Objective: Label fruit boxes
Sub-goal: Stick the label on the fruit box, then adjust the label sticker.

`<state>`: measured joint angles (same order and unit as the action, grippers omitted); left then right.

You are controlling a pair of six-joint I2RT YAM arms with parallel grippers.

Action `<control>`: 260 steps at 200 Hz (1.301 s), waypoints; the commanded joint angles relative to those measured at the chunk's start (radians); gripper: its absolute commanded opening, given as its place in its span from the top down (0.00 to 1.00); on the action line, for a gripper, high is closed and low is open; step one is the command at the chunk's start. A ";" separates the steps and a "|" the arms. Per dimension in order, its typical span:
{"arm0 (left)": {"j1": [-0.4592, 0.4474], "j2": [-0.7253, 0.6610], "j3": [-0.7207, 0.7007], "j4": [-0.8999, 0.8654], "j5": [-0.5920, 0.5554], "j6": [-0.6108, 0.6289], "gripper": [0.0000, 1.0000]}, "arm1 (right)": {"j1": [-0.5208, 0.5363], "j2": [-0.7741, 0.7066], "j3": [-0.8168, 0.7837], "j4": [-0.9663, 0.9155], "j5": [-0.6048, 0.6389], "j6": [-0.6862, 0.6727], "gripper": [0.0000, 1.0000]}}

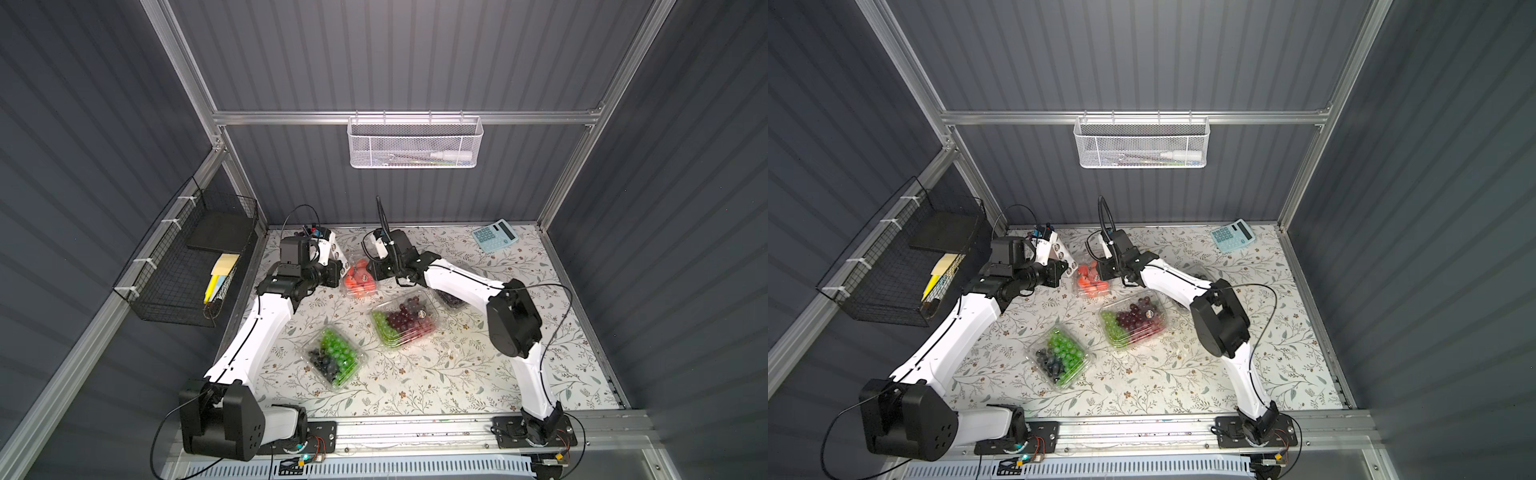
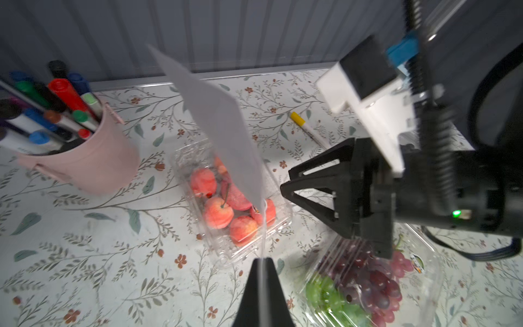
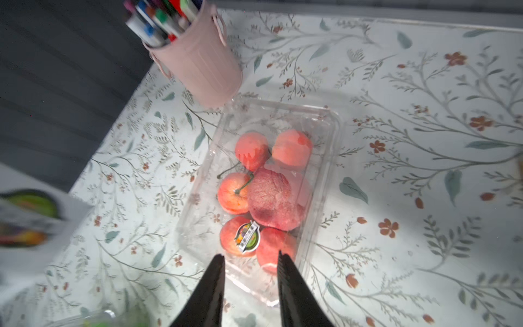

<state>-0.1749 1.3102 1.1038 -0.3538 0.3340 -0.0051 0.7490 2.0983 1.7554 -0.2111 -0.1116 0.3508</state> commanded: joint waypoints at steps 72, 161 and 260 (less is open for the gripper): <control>-0.018 -0.027 -0.081 0.229 0.590 0.115 1.00 | -0.001 -0.656 -0.642 0.294 0.001 -0.136 0.48; -0.171 -0.008 -0.038 0.088 0.777 0.413 1.00 | -0.074 -0.999 -0.816 0.112 -0.289 -0.371 0.41; -0.193 0.000 -0.023 0.045 0.920 0.484 1.00 | -0.159 -0.919 -0.736 0.080 -0.598 -0.340 0.31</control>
<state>-0.3588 1.3022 1.0481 -0.2703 1.1995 0.4385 0.6037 1.1561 0.9699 -0.1303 -0.5709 0.0067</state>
